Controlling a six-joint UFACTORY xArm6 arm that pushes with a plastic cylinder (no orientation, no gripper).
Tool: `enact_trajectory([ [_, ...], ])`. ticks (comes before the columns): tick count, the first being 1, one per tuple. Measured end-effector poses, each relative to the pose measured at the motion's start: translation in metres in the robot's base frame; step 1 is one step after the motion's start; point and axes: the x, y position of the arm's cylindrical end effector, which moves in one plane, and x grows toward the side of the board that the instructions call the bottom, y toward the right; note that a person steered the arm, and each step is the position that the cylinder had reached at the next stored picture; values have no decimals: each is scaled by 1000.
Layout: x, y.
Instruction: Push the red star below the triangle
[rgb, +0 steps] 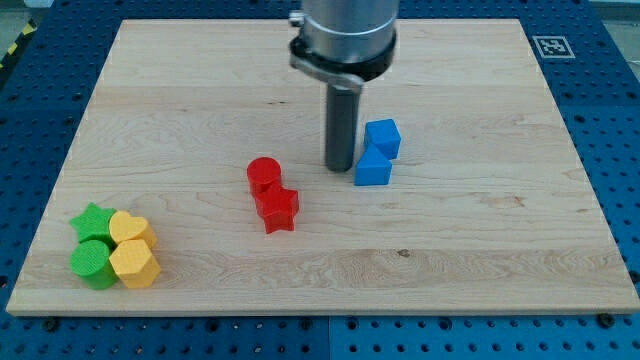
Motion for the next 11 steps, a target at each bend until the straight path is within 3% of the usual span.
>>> enact_trajectory([
  [1,18,-25],
  [5,96,-22],
  [11,99,-69],
])
